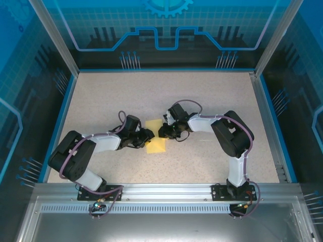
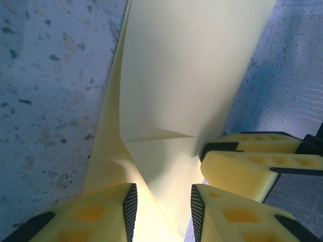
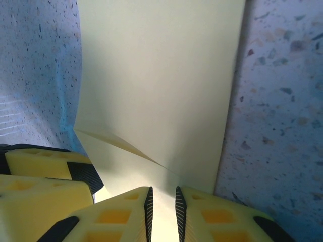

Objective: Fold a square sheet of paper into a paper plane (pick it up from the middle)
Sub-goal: Turn over the paper at the center of the table.

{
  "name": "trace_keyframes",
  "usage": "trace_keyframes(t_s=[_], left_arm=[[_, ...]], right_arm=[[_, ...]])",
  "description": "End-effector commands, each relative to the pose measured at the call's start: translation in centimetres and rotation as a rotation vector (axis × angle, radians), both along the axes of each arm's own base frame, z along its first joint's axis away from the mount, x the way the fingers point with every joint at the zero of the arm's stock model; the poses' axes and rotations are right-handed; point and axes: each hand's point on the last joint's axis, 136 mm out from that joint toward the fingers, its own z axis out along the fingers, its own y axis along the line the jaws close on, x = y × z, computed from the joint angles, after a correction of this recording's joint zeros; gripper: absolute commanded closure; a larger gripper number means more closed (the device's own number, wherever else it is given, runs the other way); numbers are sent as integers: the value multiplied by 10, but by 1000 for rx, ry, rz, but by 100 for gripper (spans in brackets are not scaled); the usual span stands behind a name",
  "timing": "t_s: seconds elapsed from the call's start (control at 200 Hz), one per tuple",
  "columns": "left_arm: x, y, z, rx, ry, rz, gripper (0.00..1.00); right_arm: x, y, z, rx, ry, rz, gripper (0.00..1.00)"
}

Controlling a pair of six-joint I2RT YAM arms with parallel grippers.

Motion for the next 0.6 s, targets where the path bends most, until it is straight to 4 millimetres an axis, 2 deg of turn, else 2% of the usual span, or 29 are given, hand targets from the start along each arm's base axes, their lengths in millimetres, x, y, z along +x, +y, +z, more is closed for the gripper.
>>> trace_keyframes(t_s=[0.0, 0.1, 0.285, 0.455, 0.595], left_arm=[[6, -9, 5, -30, -1, -1, 62], [8, -10, 6, -36, -13, 1, 63], [16, -14, 15, -44, -45, -4, 70], [18, -15, 10, -38, -40, -10, 75], [19, -15, 11, -38, -46, -16, 87]], right_arm=[[-6, -11, -13, -27, 51, -21, 78], [-6, -11, -13, -25, 50, -19, 78], [-8, -12, -15, -26, 53, -16, 78], [-8, -11, -14, -23, 50, -17, 78], [-7, -10, -9, -7, 43, -15, 78]])
